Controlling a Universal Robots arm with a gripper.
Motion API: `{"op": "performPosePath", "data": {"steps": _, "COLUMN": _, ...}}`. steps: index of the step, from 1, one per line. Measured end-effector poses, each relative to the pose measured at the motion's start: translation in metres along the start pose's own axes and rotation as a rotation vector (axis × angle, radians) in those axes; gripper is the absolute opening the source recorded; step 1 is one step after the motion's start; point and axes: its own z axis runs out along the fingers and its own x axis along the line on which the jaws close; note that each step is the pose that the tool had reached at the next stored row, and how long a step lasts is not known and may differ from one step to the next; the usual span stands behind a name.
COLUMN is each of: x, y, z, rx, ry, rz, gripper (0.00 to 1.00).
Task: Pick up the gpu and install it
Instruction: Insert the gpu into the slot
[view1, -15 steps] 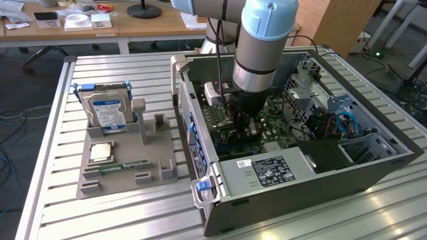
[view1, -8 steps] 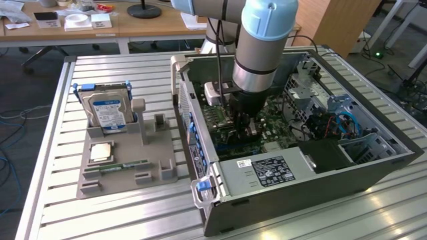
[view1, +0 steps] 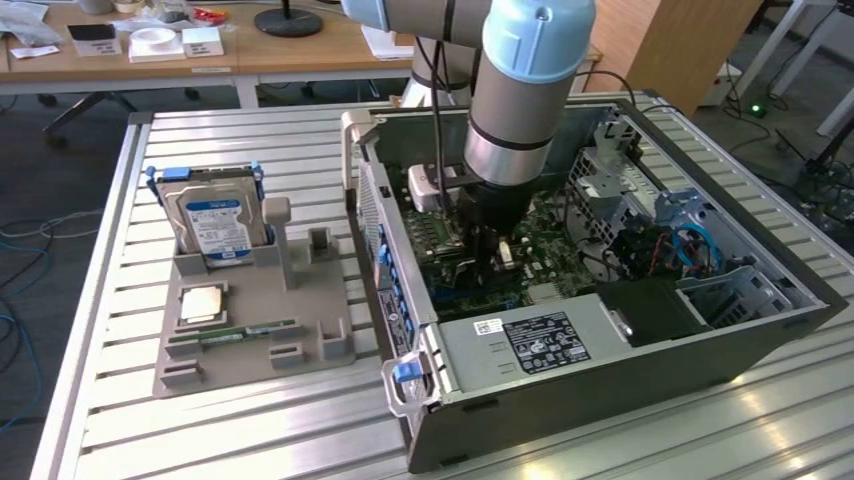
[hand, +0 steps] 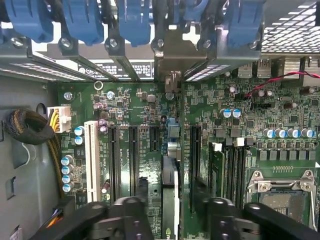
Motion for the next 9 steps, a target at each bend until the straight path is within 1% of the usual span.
{"op": "performPosePath", "data": {"steps": 2, "x": 0.0000, "y": 0.0000, "z": 0.0000, "rx": 0.0000, "ry": 0.0000, "rz": 0.000, "gripper": 0.51}}
{"op": "performPosePath", "data": {"steps": 3, "x": 0.0000, "y": 0.0000, "z": 0.0000, "rx": -0.0001, "ry": 0.0000, "rz": 0.000, "gripper": 0.57}}
{"op": "performPosePath", "data": {"steps": 6, "x": 0.0000, "y": 0.0000, "z": -0.0003, "rx": -0.0001, "ry": 0.0001, "rz": 0.000, "gripper": 0.57}}
{"op": "performPosePath", "data": {"steps": 9, "x": -0.0002, "y": -0.0002, "z": -0.0050, "rx": 0.0000, "ry": 0.0000, "rz": 0.000, "gripper": 0.57}}
